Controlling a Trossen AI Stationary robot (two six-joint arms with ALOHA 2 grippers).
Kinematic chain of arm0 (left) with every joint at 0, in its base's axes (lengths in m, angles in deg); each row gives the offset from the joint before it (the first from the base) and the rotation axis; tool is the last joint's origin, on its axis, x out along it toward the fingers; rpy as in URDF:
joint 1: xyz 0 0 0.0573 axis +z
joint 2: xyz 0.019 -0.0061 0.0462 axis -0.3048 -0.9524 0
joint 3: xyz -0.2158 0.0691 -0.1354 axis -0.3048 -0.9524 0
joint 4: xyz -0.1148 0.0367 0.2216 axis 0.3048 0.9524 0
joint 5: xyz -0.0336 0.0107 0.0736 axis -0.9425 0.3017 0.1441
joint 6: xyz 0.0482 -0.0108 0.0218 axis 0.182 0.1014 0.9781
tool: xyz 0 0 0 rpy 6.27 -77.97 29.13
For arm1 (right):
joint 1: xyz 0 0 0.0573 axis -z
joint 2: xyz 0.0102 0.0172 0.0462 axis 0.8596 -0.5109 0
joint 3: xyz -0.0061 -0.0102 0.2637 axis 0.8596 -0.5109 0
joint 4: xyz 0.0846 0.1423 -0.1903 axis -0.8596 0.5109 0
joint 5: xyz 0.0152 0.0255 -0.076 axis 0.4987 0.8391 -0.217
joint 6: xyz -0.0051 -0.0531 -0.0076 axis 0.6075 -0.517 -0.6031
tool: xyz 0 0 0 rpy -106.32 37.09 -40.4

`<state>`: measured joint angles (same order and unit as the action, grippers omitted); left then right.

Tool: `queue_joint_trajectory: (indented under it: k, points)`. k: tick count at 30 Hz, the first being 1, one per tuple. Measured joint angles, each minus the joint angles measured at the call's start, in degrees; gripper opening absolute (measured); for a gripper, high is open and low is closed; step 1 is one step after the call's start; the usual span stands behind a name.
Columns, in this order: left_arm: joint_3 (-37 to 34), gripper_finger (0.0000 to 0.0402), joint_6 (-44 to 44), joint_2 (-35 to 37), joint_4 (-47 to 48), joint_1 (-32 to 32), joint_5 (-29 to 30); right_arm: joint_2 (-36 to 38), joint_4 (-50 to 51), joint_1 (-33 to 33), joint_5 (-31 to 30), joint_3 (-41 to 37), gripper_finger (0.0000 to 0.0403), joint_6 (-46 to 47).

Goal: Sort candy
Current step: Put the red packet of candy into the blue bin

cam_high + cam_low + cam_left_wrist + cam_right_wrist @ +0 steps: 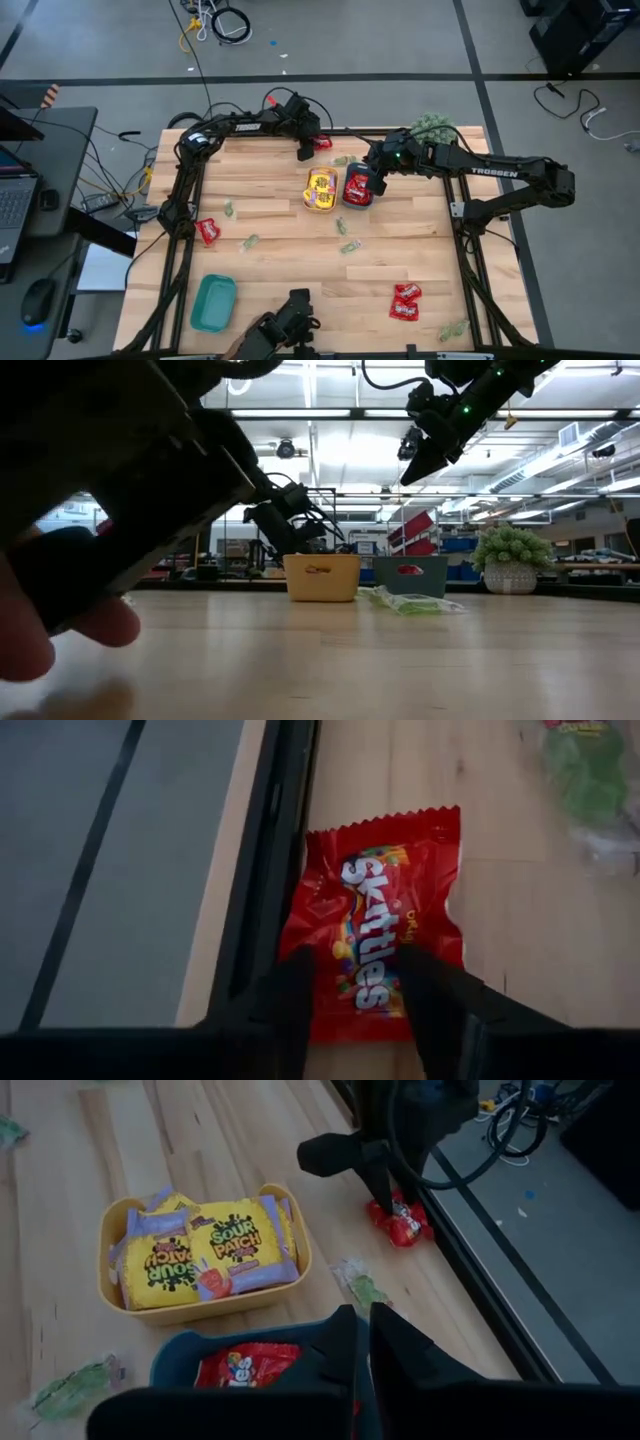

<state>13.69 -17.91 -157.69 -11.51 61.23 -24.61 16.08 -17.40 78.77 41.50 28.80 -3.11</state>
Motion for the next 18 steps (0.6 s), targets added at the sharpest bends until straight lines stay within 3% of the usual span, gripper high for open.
queue_joint_trajectory:
  k: [2,7,18]
  points:
    - [0.0,0.0122,0.04,0.0,-0.01,-0.02,0.86,0.0,0.35,0.02,0.0,0.0,0.0017,0.0]
    - [0.0,0.0016,-0.03,0.05,-0.54,0.37,4.27,0.0,1.58,0.06,0.0,0.0,0.0011,0.0]
    - [-0.07,0.0001,-0.36,9.75,1.76,0.08,5.57,0.0,7.45,0.04,-0.33,0.0,0.0007,3.13]
